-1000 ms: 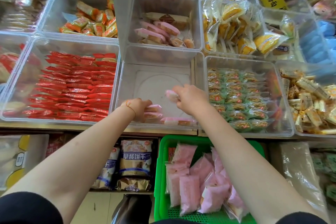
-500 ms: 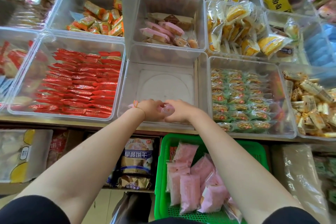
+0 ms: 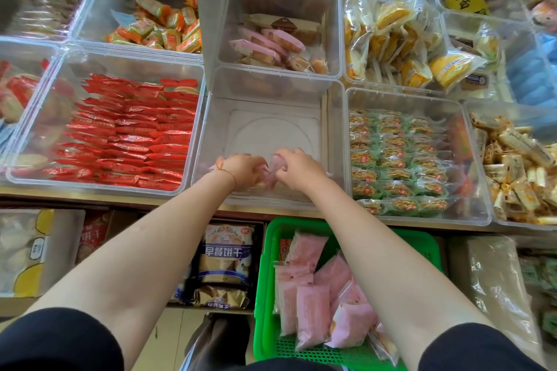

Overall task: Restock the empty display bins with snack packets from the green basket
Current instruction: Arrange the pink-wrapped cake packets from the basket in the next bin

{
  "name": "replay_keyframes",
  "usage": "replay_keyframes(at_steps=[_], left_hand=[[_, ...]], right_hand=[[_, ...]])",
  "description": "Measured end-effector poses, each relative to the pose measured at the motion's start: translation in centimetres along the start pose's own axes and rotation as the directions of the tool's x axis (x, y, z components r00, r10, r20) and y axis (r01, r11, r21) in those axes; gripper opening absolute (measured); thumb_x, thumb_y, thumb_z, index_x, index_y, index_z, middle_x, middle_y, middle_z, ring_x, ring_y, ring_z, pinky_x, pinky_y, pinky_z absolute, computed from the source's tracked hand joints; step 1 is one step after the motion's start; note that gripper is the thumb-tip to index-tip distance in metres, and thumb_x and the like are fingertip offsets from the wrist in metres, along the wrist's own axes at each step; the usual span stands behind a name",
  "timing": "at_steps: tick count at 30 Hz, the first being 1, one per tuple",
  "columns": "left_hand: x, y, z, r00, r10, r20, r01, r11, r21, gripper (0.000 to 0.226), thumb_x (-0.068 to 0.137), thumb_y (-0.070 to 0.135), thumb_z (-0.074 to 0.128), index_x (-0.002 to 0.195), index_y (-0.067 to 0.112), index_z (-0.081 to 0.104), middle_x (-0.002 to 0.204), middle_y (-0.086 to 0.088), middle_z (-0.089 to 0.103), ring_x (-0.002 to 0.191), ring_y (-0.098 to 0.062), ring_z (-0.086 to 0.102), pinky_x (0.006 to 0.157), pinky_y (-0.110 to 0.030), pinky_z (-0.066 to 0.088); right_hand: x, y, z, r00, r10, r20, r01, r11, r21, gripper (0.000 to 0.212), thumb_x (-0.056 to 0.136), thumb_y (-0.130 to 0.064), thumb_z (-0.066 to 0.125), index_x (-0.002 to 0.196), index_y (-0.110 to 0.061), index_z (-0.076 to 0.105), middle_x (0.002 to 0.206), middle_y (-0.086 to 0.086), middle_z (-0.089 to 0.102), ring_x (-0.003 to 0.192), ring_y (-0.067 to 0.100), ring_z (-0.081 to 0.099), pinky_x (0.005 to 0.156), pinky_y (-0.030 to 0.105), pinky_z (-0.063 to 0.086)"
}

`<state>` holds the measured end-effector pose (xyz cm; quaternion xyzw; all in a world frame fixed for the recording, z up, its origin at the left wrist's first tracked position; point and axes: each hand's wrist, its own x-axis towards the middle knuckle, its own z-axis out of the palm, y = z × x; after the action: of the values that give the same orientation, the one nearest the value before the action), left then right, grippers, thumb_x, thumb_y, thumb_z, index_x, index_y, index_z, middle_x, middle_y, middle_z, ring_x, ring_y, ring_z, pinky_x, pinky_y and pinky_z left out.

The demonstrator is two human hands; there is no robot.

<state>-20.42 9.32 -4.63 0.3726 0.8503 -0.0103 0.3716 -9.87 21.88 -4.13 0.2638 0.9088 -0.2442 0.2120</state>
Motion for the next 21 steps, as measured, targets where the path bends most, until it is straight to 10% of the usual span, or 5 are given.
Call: replay_keyframes(at_steps=[21], left_hand=[[-0.6, -0.9, 0.5, 0.994, -0.030, 0.105, 0.027, 0.999, 0.030, 0.046, 0.094, 0.055, 0.035, 0.135, 0.039, 0.048, 0.129, -0.002, 0.056, 0.122, -0.027, 0.049, 0.102, -0.049, 0.029]], right_hand=[[-1.3, -0.1, -1.7, 0.909, -0.033, 0.416, -0.038, 0.986, 0.160, 0.038, 0.091, -0.048, 0.052, 0.121, -0.025, 0.045, 0.112, -0.001, 0.054, 0.102, 0.022, 0.054, 0.080, 0.039, 0.045]])
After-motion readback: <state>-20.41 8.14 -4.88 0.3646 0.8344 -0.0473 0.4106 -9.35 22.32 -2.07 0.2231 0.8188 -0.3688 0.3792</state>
